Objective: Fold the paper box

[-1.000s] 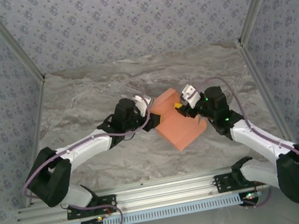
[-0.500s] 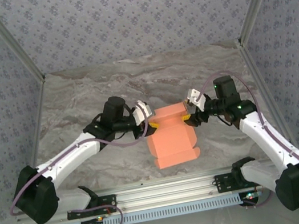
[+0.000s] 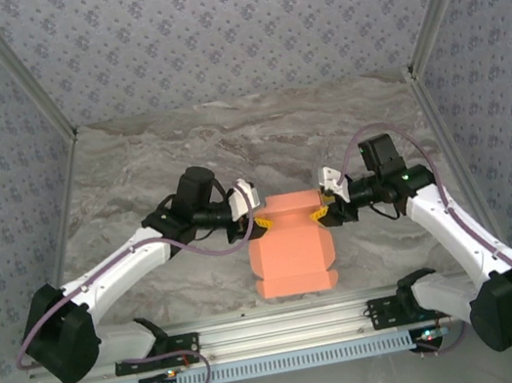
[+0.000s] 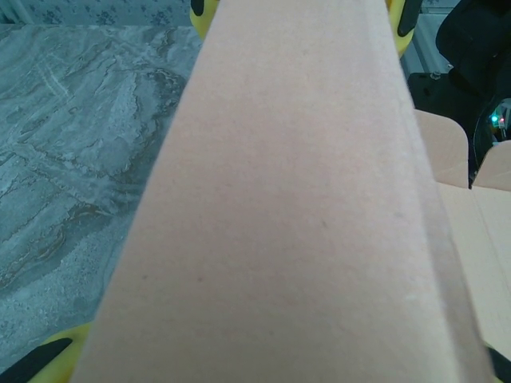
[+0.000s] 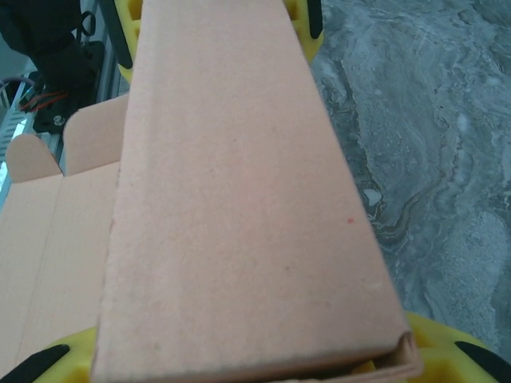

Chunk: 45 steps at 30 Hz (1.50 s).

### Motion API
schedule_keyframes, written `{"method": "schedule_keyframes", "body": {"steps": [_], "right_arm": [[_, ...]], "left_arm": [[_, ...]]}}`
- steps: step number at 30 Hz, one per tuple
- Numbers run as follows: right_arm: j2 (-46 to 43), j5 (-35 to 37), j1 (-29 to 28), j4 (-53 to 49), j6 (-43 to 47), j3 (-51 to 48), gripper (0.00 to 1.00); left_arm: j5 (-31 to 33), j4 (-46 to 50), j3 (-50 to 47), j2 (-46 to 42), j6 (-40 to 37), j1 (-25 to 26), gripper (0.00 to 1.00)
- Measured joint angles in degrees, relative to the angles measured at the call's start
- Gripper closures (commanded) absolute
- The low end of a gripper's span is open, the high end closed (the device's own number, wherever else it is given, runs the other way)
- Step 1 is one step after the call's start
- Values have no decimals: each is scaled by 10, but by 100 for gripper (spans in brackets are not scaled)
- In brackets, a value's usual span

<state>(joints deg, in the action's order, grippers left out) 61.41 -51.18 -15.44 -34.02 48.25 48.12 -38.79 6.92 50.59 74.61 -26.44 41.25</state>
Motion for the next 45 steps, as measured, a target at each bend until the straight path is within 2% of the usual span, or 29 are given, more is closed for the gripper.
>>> {"method": "schedule_keyframes", "body": {"steps": [7,12,15,19,21,26,29,34,45], "right_arm": [[1,53,-21,80,-77,-16,75],[16,86,-34,121,-114,-31,81],[16,86,-28,152,-138,-50,81],[16,48,-2,185,-175,-59,81],[16,33,10,194,-188,-59,74],[15,-8,14,146,-142,-52,44],[14,-38,8,88,-94,-39,42],[12,-41,9,34,-51,-23,40],[33,7,-10,-43,-3,9,40]], "left_arm": [[23,-2,0,2,4,0,88],[44,1,0,11,4,0,88],[52,1,0,15,3,1,88],[52,-9,0,15,4,6,88],[52,-12,2,15,6,8,89],[40,-13,3,15,12,6,89],[13,-17,3,12,11,3,89],[-20,-31,3,8,10,-6,89],[-39,-41,1,7,10,-12,89]]}}
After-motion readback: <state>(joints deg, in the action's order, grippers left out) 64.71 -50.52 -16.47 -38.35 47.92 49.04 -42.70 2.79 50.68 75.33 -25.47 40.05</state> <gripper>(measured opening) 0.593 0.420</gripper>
